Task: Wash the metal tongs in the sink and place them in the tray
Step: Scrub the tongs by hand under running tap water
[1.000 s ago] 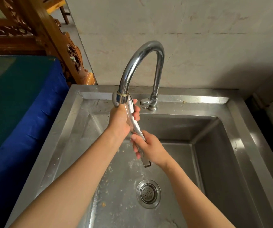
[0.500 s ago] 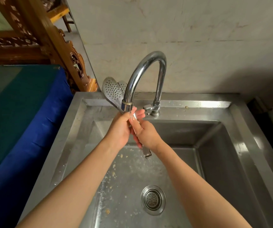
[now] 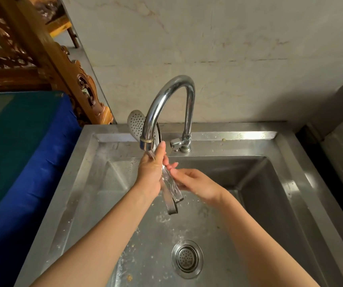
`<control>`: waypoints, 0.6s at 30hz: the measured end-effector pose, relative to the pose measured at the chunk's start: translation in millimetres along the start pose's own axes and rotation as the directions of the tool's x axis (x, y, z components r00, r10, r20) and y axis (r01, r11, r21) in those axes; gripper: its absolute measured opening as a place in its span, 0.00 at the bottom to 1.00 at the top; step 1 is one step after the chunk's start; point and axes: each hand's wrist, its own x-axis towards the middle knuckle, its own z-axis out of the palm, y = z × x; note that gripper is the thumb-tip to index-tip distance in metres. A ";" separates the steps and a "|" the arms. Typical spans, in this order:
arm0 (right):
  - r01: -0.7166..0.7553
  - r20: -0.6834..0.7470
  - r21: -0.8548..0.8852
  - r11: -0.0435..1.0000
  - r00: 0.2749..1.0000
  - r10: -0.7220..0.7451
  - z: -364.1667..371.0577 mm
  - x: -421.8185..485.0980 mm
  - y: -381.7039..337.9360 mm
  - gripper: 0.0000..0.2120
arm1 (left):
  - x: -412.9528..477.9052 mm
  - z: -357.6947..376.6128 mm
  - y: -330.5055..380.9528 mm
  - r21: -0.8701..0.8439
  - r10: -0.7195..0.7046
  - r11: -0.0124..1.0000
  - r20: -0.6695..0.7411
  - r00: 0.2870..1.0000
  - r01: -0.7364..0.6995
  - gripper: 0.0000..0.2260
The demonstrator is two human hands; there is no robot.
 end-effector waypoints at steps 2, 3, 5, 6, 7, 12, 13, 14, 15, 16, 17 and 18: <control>-0.031 -0.125 0.010 0.999 0.992 0.032 -7.1 1.0 6.2 0.22 | -0.2 -7.4 -2.2 0.028 0.006 1.000 -0.021 1.000 -0.005 0.11; -0.041 -0.201 0.007 0.999 0.979 0.042 -9.3 2.4 7.2 0.24 | -0.3 -11.8 -3.3 0.032 0.008 0.999 -0.014 1.000 -0.007 0.11; -0.046 -0.339 -0.009 0.999 0.940 0.040 -8.4 8.8 6.2 0.24 | -2.4 -18.5 -7.0 0.019 -0.027 0.999 0.044 0.999 0.026 0.12; -0.036 -0.390 -0.010 0.999 0.920 0.029 -6.8 14.2 4.9 0.23 | -4.7 -20.1 -8.9 0.003 -0.065 0.998 0.076 0.995 0.065 0.12; -0.032 -0.430 -0.011 0.999 0.902 0.024 -4.7 20.1 1.8 0.22 | -7.3 -21.0 -10.6 -0.006 -0.104 0.994 0.100 0.990 0.105 0.12; -0.085 -0.531 0.053 0.995 0.841 0.100 6.6 48.3 -16.7 0.20 | -12.6 -23.0 -20.4 0.024 -0.206 0.979 0.143 0.968 0.205 0.11; -0.102 -0.552 0.052 0.993 0.826 0.113 7.9 52.9 -20.0 0.19 | -11.9 -24.2 -21.8 0.026 -0.213 0.977 0.141 0.967 0.212 0.11; -0.118 -0.574 0.039 0.992 0.811 0.119 8.8 57.1 -22.4 0.19 | -10.9 -25.6 -23.0 0.028 -0.218 0.976 0.138 0.966 0.216 0.11; -0.130 -0.593 0.030 0.991 0.796 0.122 9.2 60.9 -23.9 0.18 | -9.9 -27.3 -24.0 0.032 -0.220 0.976 0.135 0.966 0.217 0.12; -0.134 -0.606 0.037 0.990 0.785 0.129 9.3 64.3 -24.5 0.17 | -8.8 -29.0 -24.7 0.037 -0.221 0.975 0.134 0.966 0.218 0.12; -0.132 -0.613 0.057 0.990 0.778 0.139 9.1 66.8 -24.6 0.17 | -7.5 -30.7 -25.2 0.039 -0.223 0.975 0.132 0.966 0.220 0.12; -0.129 -0.617 0.075 0.989 0.773 0.148 8.9 68.5 -24.2 0.17 | -6.1 -32.1 -25.4 0.038 -0.227 0.974 0.129 0.965 0.224 0.12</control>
